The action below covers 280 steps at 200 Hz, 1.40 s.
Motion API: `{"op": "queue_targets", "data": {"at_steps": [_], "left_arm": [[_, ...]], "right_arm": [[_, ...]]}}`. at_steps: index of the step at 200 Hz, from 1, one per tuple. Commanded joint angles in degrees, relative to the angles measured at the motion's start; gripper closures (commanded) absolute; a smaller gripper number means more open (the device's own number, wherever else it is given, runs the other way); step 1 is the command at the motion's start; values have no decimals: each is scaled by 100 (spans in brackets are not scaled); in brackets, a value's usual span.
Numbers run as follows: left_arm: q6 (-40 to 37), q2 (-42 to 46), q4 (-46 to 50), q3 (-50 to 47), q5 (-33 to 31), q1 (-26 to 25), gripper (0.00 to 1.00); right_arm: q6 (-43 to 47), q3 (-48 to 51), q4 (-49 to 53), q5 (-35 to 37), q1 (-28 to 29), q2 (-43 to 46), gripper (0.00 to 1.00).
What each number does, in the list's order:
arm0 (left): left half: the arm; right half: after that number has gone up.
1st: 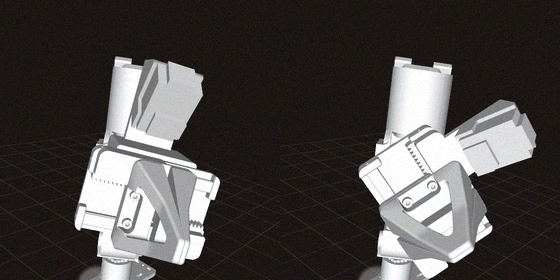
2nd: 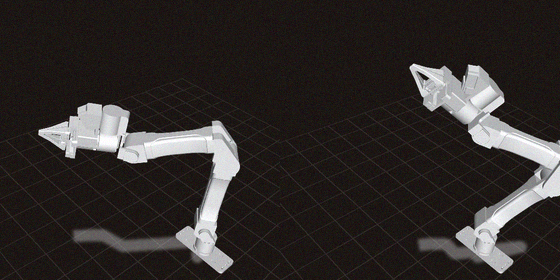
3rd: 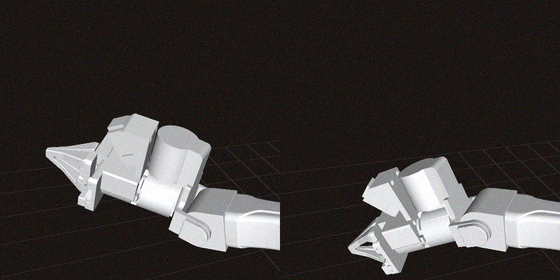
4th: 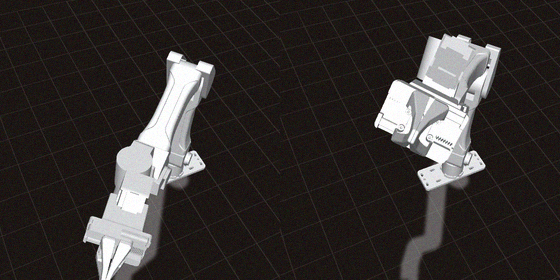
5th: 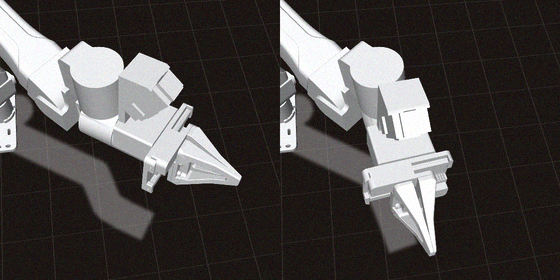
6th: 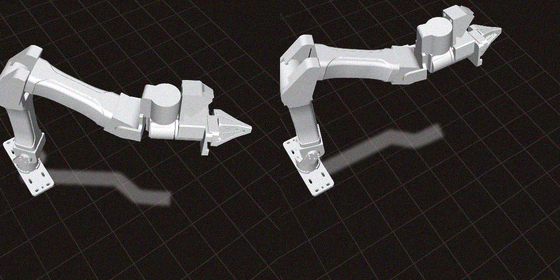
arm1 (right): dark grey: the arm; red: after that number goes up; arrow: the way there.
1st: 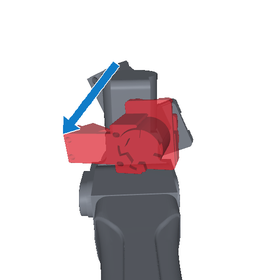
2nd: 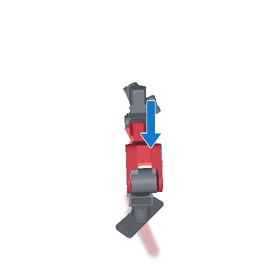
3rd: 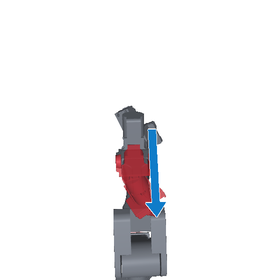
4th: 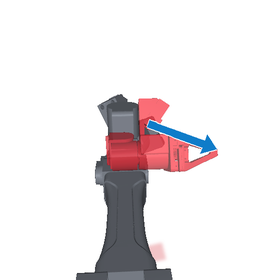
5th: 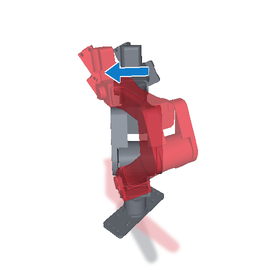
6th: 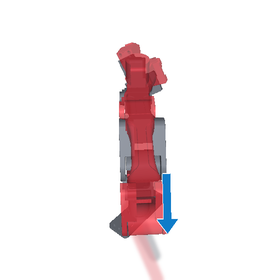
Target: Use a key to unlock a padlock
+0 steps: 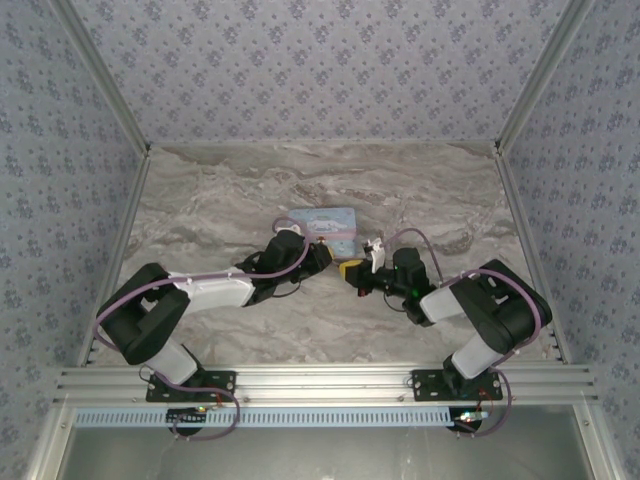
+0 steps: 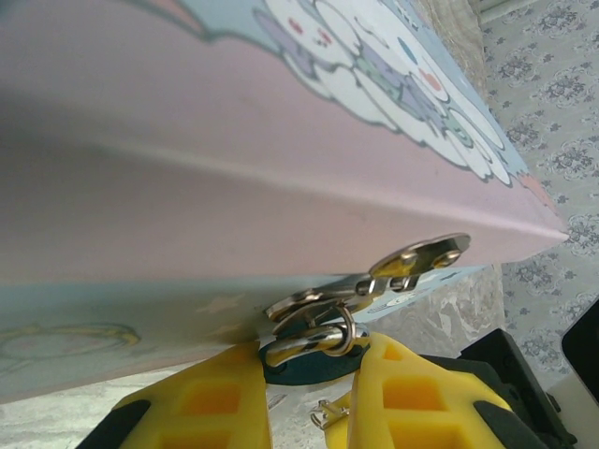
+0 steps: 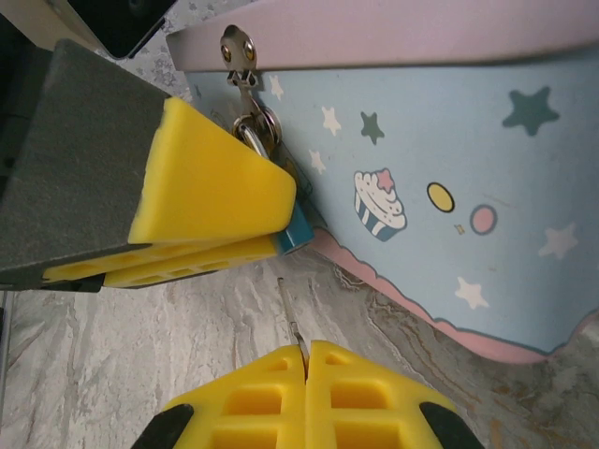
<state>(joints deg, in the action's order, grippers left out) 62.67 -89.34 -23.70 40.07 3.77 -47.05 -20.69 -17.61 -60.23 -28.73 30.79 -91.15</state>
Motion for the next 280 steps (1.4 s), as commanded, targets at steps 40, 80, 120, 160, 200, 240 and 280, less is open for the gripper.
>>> {"op": "queue_targets", "data": {"at_steps": [40,80,120,160,200,240,280], "left_arm": [[-27,198,-345,8,-42,-49,84],[-27,191,-348,7,-39,-50,84],[-32,186,-351,8,-56,-49,84],[-27,195,-338,15,-60,-43,84],[-36,197,-324,18,-61,-47,84],[-36,199,-297,38,-42,-46,84],[-35,181,-293,36,-27,-48,84]], "right_arm": [[47,-233,-110,-58,41,-60,100],[47,-188,-129,-44,41,-115,100],[99,-29,-46,22,41,-93,100],[126,3,-41,16,41,-197,100],[74,-14,-112,-32,41,-175,100],[56,-126,-130,-68,42,-165,100],[-9,-252,-240,-136,41,-243,100]]}}
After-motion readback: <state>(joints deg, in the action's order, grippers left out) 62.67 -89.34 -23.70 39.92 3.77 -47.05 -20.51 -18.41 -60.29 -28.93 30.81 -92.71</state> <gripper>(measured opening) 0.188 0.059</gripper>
